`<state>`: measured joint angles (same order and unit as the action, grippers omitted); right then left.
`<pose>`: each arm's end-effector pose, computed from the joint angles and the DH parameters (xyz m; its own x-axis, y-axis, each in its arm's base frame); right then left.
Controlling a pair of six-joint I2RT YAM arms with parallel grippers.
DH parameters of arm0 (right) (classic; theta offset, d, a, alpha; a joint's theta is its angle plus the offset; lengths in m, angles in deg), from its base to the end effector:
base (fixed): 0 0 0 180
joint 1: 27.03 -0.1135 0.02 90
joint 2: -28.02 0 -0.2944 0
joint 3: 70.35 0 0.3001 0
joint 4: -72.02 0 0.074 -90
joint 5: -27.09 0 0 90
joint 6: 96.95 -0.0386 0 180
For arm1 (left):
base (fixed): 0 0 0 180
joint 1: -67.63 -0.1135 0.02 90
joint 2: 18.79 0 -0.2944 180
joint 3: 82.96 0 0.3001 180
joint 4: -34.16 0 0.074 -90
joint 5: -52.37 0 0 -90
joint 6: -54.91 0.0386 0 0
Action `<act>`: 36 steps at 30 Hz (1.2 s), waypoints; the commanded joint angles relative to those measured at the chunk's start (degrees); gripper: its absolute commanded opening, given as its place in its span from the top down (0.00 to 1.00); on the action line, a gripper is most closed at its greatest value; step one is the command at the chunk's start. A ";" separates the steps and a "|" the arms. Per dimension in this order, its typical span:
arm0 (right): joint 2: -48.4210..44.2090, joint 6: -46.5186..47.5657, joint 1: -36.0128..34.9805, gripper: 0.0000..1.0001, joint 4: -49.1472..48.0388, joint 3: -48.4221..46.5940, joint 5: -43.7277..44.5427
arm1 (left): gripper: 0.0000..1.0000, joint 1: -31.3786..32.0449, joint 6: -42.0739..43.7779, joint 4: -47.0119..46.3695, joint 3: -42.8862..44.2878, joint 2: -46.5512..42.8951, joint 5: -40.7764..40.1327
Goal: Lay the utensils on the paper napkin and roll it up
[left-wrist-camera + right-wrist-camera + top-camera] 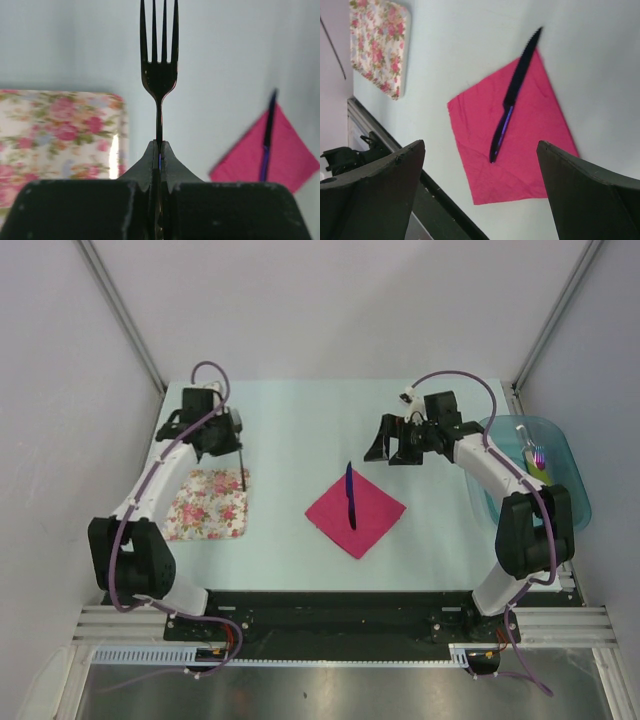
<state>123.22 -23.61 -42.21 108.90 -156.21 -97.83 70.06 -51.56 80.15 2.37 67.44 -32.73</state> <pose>0.3956 0.1302 0.2817 -0.8387 0.0160 -0.5444 -0.3721 0.7130 0.5943 0.3771 -0.0193 0.3204 -0.7280 -0.2518 -0.6377 -0.1104 0.9610 -0.2536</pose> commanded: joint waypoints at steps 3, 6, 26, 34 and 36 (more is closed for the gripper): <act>-2.03 3.83 2.61 0.00 2.87 1.90 6.17 | 1.00 17.47 -16.65 -3.76 1.61 0.68 -2.09; -2.12 5.06 2.96 0.00 2.96 3.13 9.86 | 1.00 25.39 -20.52 -5.36 5.11 5.15 -4.91; -1.42 7.97 4.37 0.95 3.49 6.30 10.31 | 1.00 44.14 -31.69 -2.99 24.73 33.02 -13.96; -1.16 6.47 3.49 1.00 1.38 7.88 7.23 | 1.00 44.14 -32.48 -1.94 25.07 36.02 -16.86; -0.89 6.38 3.23 1.00 1.46 7.62 7.06 | 1.00 44.14 -32.40 -1.59 25.60 36.81 -17.30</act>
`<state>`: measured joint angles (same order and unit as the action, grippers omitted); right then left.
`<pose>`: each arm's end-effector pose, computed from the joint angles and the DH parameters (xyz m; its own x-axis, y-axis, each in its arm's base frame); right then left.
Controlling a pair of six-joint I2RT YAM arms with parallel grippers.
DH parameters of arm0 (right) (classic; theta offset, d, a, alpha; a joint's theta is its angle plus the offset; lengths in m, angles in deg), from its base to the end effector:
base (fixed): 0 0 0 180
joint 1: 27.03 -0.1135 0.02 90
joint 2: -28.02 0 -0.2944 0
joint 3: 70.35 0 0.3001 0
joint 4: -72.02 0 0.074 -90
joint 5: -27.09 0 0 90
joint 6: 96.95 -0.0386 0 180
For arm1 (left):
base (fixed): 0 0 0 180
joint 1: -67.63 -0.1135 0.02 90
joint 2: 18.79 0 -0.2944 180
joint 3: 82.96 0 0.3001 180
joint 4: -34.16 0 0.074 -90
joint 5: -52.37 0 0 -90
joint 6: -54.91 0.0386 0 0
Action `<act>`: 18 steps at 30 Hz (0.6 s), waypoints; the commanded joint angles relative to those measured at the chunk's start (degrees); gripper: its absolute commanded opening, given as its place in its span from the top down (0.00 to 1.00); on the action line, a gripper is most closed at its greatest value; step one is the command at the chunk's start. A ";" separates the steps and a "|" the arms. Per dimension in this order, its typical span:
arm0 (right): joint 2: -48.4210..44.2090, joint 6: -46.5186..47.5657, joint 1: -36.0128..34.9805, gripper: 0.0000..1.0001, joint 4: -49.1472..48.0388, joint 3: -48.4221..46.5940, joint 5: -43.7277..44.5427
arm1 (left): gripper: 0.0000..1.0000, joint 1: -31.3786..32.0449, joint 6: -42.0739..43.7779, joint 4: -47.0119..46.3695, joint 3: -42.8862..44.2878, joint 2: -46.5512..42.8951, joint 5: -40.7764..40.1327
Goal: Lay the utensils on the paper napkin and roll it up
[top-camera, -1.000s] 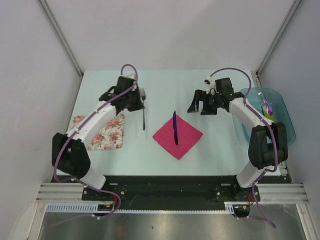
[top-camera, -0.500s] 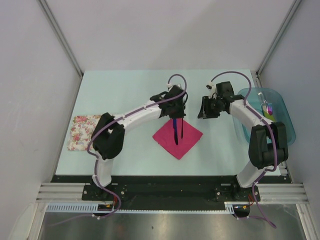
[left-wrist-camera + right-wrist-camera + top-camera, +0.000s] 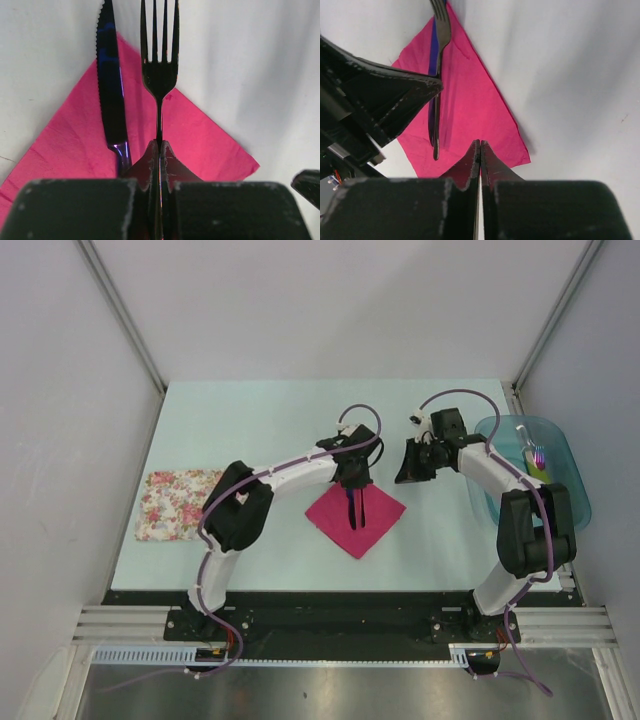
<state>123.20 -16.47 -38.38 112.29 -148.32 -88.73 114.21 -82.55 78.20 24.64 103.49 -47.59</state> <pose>0.3807 0.0936 0.2262 -0.8826 -0.0253 -0.4694 -0.2644 0.8524 0.4511 0.3662 -0.3772 0.1906 -0.8788 -0.1272 -0.4600 0.0091 0.9592 -0.2826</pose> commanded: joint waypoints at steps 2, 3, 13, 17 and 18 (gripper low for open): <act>-0.61 -0.85 -0.60 1.00 -1.92 -0.45 -2.30 | 1.00 -0.01 -1.14 0.88 3.77 1.38 -2.96; -0.52 -0.85 -0.60 1.00 -1.92 -0.36 -2.39 | 1.00 -0.09 -1.05 0.97 4.03 1.91 -2.96; 0.01 -1.20 -0.60 1.00 -2.27 -0.45 -2.83 | 1.00 -0.09 -0.53 1.68 4.30 3.76 -4.11; 0.36 -1.38 -0.69 1.00 -2.27 -0.45 -3.00 | 0.99 -0.01 -0.44 1.50 3.69 3.23 -4.37; 0.36 -1.47 -0.86 1.00 -2.28 -0.45 -3.00 | 0.99 -0.01 -0.44 1.41 3.42 3.14 -4.54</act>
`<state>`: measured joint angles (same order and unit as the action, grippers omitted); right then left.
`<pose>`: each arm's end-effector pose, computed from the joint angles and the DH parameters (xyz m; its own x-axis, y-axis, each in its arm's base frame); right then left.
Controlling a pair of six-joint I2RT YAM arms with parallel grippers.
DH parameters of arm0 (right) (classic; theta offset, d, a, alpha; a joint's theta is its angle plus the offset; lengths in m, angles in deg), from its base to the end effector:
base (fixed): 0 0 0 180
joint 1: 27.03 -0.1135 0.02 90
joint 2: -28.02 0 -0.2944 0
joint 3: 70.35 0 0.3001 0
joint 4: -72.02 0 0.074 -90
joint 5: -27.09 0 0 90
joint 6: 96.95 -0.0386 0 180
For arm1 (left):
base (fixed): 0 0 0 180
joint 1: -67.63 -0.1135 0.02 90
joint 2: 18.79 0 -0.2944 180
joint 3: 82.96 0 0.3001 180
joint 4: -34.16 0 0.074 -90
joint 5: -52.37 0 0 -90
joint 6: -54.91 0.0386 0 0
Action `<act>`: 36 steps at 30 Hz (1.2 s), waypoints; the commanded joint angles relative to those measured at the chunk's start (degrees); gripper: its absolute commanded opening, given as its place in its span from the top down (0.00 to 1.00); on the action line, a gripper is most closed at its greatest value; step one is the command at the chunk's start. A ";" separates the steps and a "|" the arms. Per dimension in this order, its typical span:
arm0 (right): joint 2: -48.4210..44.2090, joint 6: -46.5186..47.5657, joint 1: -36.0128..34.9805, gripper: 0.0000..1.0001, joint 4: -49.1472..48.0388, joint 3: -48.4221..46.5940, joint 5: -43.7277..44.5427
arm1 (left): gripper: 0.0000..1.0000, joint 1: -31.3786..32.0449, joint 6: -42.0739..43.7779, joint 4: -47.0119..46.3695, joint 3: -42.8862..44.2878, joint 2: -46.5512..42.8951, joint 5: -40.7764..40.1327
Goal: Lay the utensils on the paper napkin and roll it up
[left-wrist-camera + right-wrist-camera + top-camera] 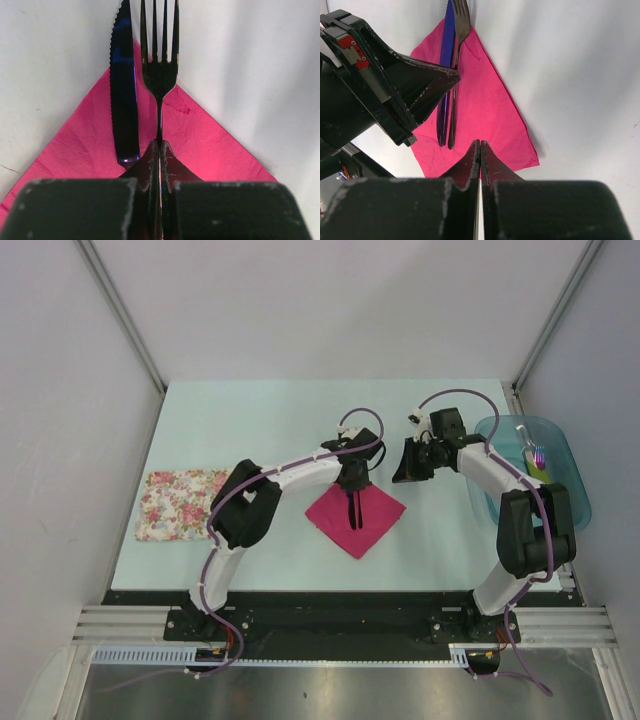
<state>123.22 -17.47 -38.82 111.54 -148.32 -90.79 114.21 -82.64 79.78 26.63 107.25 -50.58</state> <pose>0.3806 0.0979 0.2274 -0.8837 -0.0196 -0.4677 -0.2749 0.8304 0.4846 0.3728 -0.3814 0.1680 -0.8790 -0.1174 -0.4622 -0.0190 0.9771 -0.2120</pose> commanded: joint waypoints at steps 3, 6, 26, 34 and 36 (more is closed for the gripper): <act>0.25 -0.55 -0.34 0.99 -1.53 -0.54 -0.86 | 0.98 -0.01 -0.44 -0.33 1.08 -1.06 -1.55; 0.16 -0.64 -0.42 0.99 -1.71 -0.54 -0.77 | 0.96 0.26 0.00 -0.42 0.73 -1.32 -1.82; -0.01 -0.99 -0.78 0.96 -1.97 -0.27 -0.69 | 0.92 0.52 0.97 -0.42 -0.76 -2.81 -3.40; 0.43 -1.34 -0.86 0.94 -2.06 -0.45 -0.77 | 0.71 0.52 1.67 -0.25 -0.16 -3.25 -3.75; 0.51 -1.25 -0.95 0.94 -2.15 -0.54 -0.95 | 0.69 0.52 2.37 -0.16 0.20 -3.95 -3.84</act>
<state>123.29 -18.30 -39.34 111.04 -148.32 -90.83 114.39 -81.79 79.69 25.96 107.22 -52.59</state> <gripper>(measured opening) 0.055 0.290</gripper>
